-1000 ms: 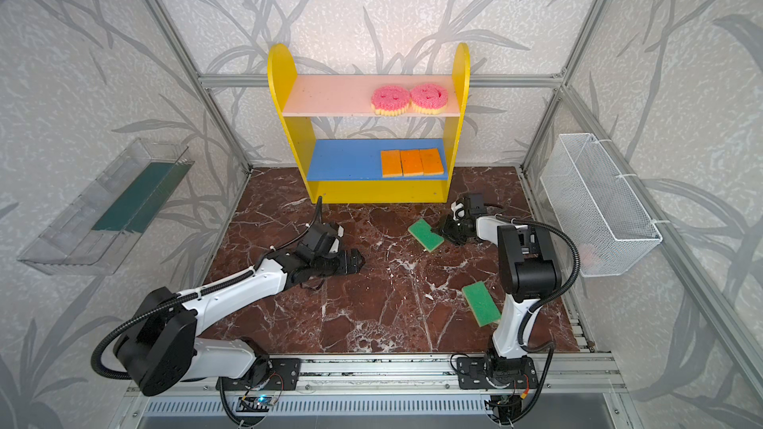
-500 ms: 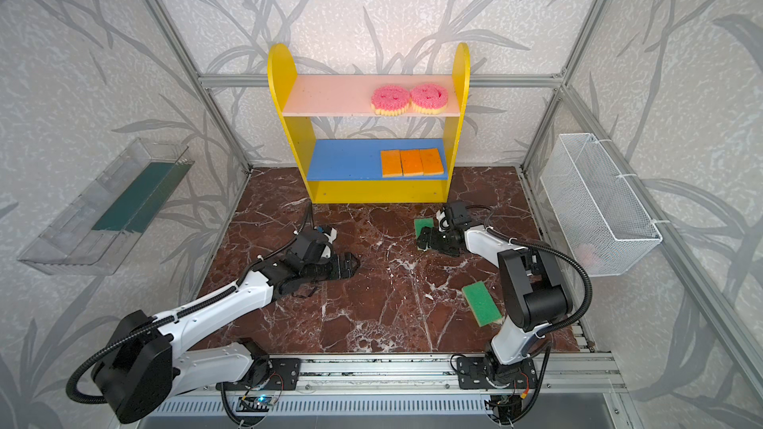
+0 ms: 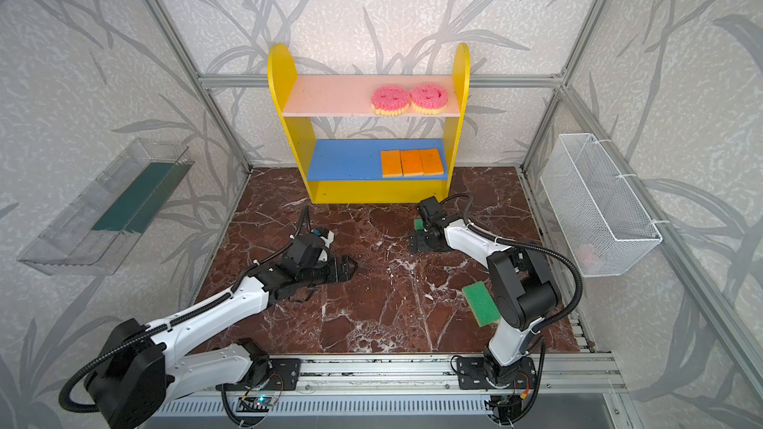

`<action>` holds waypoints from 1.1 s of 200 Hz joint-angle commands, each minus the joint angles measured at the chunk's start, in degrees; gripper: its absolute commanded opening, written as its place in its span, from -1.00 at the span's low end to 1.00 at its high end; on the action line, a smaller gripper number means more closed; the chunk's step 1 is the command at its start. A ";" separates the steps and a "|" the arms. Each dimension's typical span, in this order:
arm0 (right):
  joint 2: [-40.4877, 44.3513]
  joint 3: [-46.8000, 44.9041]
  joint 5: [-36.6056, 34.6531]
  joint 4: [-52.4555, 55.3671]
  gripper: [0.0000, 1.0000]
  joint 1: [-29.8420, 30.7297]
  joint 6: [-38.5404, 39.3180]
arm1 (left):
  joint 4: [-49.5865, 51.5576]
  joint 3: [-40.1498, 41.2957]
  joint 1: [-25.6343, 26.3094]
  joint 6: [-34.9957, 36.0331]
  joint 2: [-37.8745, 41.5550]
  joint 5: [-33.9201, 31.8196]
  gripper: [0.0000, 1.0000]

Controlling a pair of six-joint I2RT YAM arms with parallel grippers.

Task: Arrange cleaning sponges on a shelf
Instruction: Rotate the cleaning sponge at the center of the table, then pick up the cleaning sponge from the top-center of the table.

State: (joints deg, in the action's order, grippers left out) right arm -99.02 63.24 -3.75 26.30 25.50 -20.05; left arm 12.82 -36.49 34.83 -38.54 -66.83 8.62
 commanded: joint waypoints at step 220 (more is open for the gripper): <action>-3.95 -7.01 -5.04 -11.98 0.43 1.52 1.77 | -4.43 -2.80 0.16 0.13 -6.39 -1.92 0.89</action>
State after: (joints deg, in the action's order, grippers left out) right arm -103.04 57.21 -8.01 13.45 26.85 -18.37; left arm 10.28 -37.36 34.83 -38.39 -72.77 7.57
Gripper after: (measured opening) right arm 0.745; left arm 0.947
